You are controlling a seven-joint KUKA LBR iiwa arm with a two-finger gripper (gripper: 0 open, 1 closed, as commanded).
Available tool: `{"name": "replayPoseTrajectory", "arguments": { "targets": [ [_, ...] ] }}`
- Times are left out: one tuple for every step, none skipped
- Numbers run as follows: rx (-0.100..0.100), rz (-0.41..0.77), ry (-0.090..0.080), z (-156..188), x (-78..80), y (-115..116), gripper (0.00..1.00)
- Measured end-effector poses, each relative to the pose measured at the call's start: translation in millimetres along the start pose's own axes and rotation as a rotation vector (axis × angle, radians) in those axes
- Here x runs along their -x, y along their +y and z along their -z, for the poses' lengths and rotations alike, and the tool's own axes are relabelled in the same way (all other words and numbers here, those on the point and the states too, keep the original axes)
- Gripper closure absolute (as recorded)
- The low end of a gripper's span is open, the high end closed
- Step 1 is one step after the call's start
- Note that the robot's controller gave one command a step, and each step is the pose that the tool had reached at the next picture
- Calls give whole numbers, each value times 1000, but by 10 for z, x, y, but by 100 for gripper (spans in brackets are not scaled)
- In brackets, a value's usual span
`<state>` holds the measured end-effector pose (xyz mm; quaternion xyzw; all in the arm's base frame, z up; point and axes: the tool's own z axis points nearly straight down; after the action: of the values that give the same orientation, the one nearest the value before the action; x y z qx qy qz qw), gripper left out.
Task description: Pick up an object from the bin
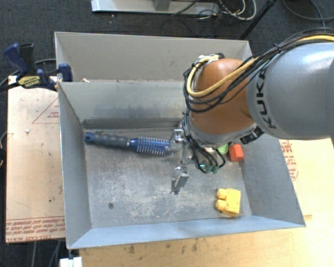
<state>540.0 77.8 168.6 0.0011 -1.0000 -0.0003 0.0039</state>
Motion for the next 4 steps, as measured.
{"name": "replayPoseTrajectory", "arguments": {
  "targets": [
    [2, -67, -15, -906, 512, -138, 0],
    [-8, -126, -5, -933, 808, 454, 0],
    [-1, 378, -21, -928, 694, 1098, 0],
    [-5, 387, -14, -781, 840, 383, 0]
  ]
}}
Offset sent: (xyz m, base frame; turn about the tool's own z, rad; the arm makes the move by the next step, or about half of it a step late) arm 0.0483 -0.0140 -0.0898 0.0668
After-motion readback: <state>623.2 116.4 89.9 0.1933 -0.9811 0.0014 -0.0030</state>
